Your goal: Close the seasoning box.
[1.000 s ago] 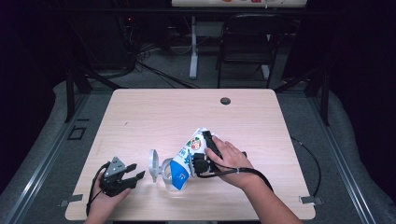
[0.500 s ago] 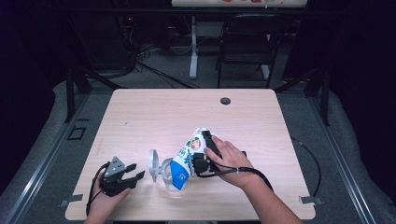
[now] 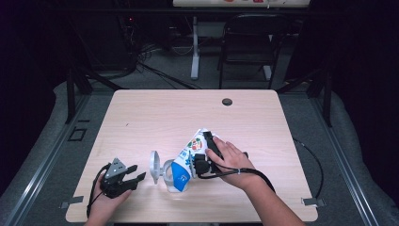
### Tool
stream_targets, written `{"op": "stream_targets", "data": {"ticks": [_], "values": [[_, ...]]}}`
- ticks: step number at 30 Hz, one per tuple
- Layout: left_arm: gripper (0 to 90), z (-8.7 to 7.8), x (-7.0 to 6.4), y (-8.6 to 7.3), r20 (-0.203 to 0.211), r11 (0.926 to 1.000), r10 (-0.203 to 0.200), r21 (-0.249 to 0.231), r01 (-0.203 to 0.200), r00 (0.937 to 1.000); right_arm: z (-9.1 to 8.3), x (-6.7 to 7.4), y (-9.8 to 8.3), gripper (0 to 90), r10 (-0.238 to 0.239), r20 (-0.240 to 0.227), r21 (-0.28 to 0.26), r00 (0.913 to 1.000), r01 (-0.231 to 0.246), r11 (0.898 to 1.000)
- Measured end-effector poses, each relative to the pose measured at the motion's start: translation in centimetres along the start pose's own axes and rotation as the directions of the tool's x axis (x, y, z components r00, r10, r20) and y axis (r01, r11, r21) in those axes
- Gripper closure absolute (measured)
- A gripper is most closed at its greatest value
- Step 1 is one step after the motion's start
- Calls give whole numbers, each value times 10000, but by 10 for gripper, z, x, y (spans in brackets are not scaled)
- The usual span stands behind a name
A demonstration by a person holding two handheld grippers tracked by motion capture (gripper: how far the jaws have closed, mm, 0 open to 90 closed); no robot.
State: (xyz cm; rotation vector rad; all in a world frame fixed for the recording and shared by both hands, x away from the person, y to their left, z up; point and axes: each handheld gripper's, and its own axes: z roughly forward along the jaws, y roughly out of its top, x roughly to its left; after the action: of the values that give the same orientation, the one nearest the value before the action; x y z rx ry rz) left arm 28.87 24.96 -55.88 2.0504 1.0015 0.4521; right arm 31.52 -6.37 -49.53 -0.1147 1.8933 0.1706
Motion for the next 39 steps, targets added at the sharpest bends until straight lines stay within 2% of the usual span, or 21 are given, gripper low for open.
{"op": "stream_targets", "data": {"ticks": [5,29,32,39], "values": [[522,0,0,0,10,10000,-2,0,2,10000,-1,-1,1,492,-117,3,86,9999,117,9999],[522,0,0,0,4,10000,4,-6,-4,10000,-1,-2,1,495,-67,-13,97,10000,67,9999],[523,0,0,0,4,10000,3,-4,-3,10000,-1,-2,1,496,-203,24,156,9998,203,9997],[522,0,0,0,3,10000,-2,4,2,10000,0,-2,2,497,-164,37,-38,9999,164,9999]]}}
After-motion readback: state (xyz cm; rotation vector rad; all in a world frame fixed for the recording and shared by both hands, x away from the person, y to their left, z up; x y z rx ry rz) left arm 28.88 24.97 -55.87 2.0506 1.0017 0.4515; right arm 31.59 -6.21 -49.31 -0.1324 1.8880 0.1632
